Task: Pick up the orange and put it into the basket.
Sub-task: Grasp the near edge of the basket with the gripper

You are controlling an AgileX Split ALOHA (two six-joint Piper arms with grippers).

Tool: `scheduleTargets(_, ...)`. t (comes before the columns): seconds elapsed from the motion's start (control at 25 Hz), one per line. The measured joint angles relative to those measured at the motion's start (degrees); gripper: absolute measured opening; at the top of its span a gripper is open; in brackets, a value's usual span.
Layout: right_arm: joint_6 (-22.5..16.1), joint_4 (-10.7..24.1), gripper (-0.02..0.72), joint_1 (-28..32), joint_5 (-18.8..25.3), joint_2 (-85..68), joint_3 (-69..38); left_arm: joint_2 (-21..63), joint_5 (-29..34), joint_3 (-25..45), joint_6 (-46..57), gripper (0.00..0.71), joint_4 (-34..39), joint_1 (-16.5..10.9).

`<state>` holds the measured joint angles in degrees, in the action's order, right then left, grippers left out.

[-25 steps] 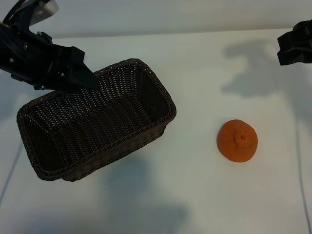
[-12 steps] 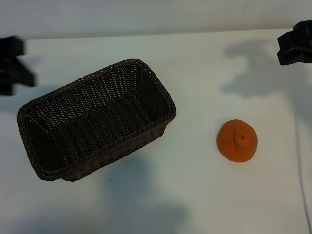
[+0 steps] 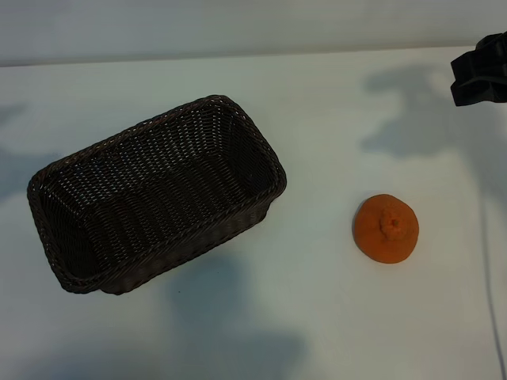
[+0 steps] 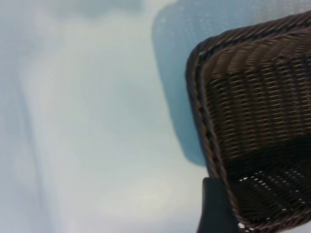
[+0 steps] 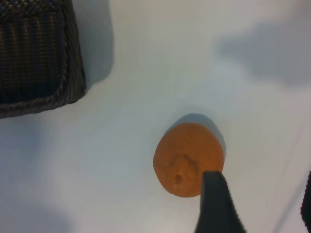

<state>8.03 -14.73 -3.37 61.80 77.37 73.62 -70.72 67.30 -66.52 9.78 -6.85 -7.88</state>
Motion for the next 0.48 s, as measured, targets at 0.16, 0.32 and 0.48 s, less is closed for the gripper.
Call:
scheduleTargets(0.16, 0.00, 0.00, 0.422, 0.00, 0.00, 0.00, 0.00, 0.00, -0.27, 2.22, 1.03, 0.489, 1.29, 0.00)
scheduleTargets(0.32, 0.00, 0.00, 0.422, 0.00, 0.00, 0.00, 0.00, -0.06, -2.90, 6.54, 1.95, 0.489, 1.53, 0.00)
scheduleTargets(0.48, -0.05, -0.04, 0.422, 0.00, 0.00, 0.00, 0.00, -0.97, -7.85, 10.18, 3.12, 0.489, 1.57, 0.00)
